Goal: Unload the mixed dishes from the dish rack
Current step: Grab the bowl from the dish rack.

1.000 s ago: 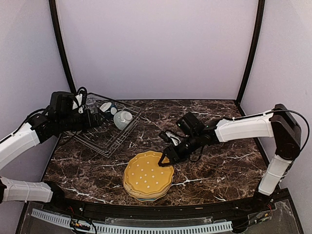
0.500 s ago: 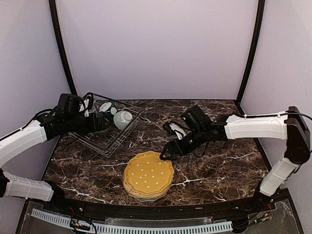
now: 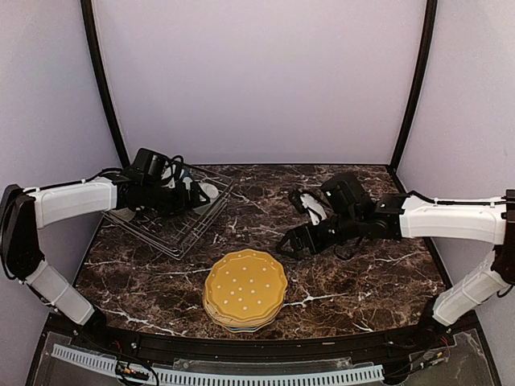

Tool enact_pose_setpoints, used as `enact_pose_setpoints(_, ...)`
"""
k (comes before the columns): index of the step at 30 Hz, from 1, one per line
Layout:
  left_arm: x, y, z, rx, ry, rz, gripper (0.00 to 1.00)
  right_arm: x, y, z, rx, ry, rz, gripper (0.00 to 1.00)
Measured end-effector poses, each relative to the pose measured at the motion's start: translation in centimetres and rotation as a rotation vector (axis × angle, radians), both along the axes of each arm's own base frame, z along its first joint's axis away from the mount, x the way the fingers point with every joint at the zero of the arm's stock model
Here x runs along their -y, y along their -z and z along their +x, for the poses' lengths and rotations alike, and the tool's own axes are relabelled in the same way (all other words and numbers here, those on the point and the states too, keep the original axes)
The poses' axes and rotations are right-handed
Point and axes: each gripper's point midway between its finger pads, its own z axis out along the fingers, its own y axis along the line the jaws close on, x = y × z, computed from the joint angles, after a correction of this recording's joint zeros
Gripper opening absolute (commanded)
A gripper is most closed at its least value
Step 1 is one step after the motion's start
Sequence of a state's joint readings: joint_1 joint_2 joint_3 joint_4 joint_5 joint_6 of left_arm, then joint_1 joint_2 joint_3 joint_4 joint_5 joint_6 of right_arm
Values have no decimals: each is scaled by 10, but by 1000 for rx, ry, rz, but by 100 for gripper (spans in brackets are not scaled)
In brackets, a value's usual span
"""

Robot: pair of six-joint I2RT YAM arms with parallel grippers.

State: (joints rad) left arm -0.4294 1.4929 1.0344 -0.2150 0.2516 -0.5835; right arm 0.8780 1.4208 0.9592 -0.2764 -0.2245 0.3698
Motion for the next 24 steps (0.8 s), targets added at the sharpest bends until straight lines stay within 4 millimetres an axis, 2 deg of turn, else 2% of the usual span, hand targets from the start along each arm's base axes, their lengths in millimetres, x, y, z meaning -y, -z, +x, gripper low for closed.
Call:
enact_pose_setpoints(10, -7, 24, 32, -13, -133, -7, 99, 9, 0, 4, 33, 41, 3, 99)
enact_pose_setpoints(18, -2, 40, 57, -18, -189, -18, 99, 9, -2, 9, 53, 58, 14, 99)
enact_pose_setpoints(24, 1, 42, 69, -15, -220, -24, 99, 13, -4, 10, 61, 69, 22, 99)
